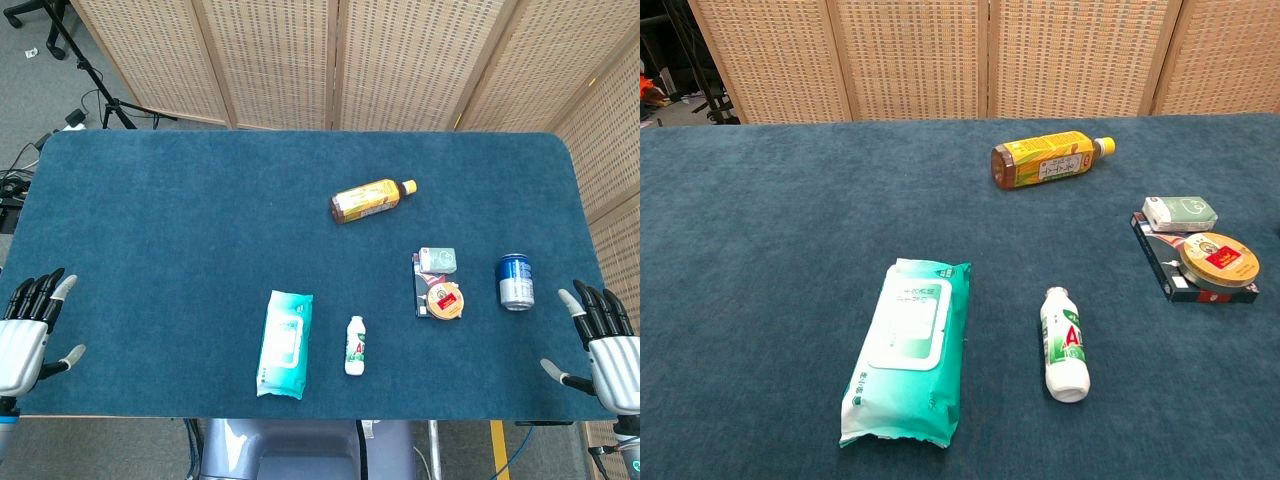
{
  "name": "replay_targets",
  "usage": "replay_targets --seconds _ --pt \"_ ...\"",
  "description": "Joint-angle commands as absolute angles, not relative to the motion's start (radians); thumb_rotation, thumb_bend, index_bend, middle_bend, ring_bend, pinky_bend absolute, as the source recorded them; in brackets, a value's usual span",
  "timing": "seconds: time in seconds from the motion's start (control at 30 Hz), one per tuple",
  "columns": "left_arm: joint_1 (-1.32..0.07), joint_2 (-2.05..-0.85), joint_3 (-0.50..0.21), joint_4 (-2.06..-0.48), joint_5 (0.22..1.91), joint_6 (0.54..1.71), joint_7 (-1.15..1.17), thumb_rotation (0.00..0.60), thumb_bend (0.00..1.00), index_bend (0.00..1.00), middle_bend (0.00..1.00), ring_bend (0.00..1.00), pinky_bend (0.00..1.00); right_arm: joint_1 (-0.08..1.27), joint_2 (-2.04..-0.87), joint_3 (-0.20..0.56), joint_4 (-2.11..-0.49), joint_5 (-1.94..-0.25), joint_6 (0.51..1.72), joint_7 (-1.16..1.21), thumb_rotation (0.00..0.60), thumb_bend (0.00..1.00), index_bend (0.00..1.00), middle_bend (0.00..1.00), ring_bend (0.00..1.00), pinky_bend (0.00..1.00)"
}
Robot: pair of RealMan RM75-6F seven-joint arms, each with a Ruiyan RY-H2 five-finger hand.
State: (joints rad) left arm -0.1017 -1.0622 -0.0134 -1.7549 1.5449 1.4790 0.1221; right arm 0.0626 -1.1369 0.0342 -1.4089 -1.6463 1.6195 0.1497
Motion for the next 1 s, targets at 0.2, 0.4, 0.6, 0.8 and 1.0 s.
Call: replay_targets --seconds 0.2,0.4,0.6,0.8,1.0 --pt "-0.105 -1.058 -0.017 -1.754 1.534 1.470 0.111 0.600 0.20 0.00 0.00 0.00 0.00 0.064 -1.139 0.034 -1.408 -1.645 1.616 0.145 0.600 0.00 0.00 0.00 0.00 0.00" --pt "-0.106 -1.059 -0.016 -1.754 1.538 1.470 0.113 0.600 0.20 0.00 0.00 0.00 0.00 0.061 -1.145 0.042 -1.405 -1.640 1.630 0.157 0.600 0.00 0.00 0.00 0.00 0.00" --pt "-0.109 -1.065 -0.019 -1.749 1.532 1.464 0.122 0.600 0.20 0.00 0.00 0.00 0.00 0.055 -1.177 0.080 -1.388 -1.633 1.696 0.196 0.600 0.31 0.00 0.48 0.47 0.49" --pt "-0.110 -1.069 -0.021 -1.748 1.524 1.462 0.129 0.600 0.20 0.00 0.00 0.00 0.00 0.057 -1.217 0.091 -1.330 -1.652 1.733 0.156 0.600 1.00 0.00 0.77 0.84 0.99" --pt "-0.113 -1.075 -0.032 -1.747 1.503 1.460 0.140 0.600 0.20 0.00 0.00 0.00 0.00 0.105 -1.210 0.099 -1.340 -1.643 1.648 0.099 0.600 1.00 0.00 0.77 0.88 1.00"
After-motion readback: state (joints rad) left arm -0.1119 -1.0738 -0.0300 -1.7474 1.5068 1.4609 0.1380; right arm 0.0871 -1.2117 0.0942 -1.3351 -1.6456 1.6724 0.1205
